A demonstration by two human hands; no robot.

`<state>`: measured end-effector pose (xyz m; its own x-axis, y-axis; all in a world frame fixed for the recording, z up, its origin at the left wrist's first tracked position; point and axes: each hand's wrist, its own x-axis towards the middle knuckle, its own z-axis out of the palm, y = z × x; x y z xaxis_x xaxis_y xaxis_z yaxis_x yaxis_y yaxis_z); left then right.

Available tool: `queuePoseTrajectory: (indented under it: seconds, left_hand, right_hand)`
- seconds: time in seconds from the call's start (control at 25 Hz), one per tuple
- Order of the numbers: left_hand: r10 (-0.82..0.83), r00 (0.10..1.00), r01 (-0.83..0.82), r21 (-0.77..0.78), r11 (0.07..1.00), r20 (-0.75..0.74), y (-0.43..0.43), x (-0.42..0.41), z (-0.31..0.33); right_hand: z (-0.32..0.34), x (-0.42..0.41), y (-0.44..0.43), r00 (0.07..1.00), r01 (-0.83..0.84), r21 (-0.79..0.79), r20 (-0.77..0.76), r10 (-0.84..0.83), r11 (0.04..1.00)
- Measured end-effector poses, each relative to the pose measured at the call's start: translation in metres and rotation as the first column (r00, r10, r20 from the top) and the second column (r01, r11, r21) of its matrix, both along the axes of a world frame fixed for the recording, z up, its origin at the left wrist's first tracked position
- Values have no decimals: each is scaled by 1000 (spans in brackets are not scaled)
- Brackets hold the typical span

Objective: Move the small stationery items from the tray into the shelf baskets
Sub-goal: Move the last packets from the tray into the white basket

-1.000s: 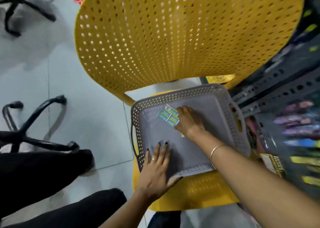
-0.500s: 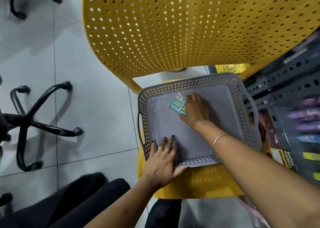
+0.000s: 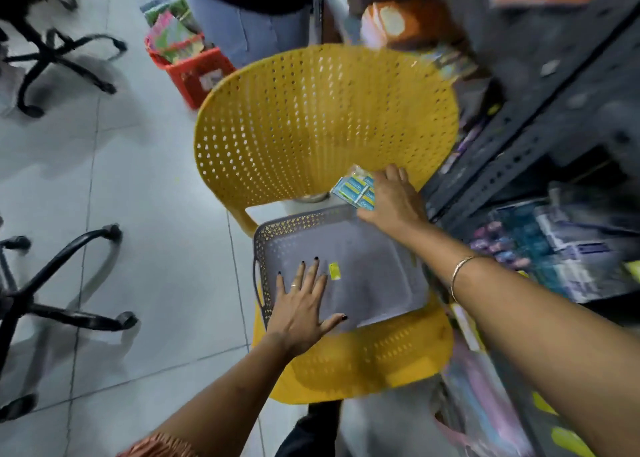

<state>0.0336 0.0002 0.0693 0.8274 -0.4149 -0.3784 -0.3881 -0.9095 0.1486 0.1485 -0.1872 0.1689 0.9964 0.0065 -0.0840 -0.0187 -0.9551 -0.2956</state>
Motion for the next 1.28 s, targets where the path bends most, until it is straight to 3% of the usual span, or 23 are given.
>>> queuePoseTrajectory:
  seconds: [0.12, 0.32, 0.52, 0.76, 1.0, 1.16, 1.28]
  left_hand:
    - [-44, 987, 65, -133, 989, 154, -19, 16, 57]
    - [-123, 902, 233, -227, 946, 414, -70, 54, 157]
    - [-250, 769, 486, -285, 826, 588, -158, 85, 250]
    - [-481, 600, 746, -231, 625, 639, -262, 75, 295]
    - [-629, 432, 892, -205, 402, 647, -311, 56, 298]
    - [-663, 410, 905, -188, 382, 626, -313, 61, 296]
    - [-673, 398, 906, -151, 396, 624, -314, 60, 297]
  right_hand:
    - [95, -12, -17, 997, 29, 25, 70, -30, 999]
    - [235, -48, -69, 968, 149, 122, 185, -170, 981]
    - [323, -91, -161, 898, 371, 82, 221, -379, 925]
    - [327, -151, -266, 698, 702, 14, 187, -691, 712]
    - [279, -187, -332, 627, 778, -71, 26, -779, 624]
    - [260, -183, -348, 578, 812, -59, -60, -814, 580]
    - [250, -167, -354, 594, 803, -14, -81, -801, 596]
